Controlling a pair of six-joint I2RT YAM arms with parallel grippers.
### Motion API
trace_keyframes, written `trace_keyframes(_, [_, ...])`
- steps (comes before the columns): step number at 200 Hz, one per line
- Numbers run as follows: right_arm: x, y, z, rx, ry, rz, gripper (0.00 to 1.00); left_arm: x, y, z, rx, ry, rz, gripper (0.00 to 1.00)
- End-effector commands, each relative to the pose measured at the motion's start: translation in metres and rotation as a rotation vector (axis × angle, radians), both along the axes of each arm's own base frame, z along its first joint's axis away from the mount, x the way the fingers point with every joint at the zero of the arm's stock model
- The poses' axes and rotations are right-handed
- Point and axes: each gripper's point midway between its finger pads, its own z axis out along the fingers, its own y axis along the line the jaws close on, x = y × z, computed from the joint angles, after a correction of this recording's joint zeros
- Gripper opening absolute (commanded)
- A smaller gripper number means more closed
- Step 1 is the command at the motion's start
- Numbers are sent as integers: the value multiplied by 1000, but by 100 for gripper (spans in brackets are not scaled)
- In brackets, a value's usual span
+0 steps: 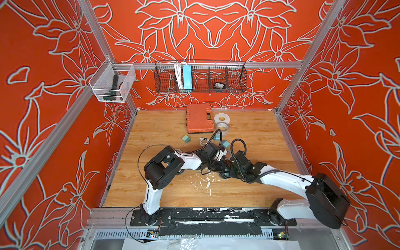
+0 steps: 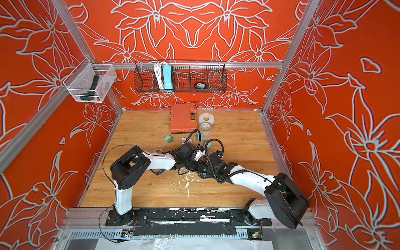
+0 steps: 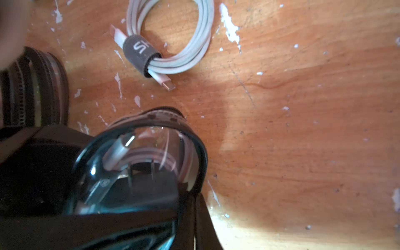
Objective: Pack away charging kits
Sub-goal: Pick up the storage bag at the center of the board.
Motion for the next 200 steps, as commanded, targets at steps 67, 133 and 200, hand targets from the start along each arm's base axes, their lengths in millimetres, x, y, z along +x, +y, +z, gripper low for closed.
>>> trace_keyframes(67, [13, 5, 46, 38, -120, 42, 21, -22, 30, -33, 52, 128, 23, 10])
trace_keyframes(133, [14, -35, 137, 69, -420, -25, 61, 11, 37, 77, -210, -56, 212, 0])
trace_keyframes(200, [-8, -17, 232, 356, -822, 185, 75, 50, 57, 267, -558, -399, 459, 0])
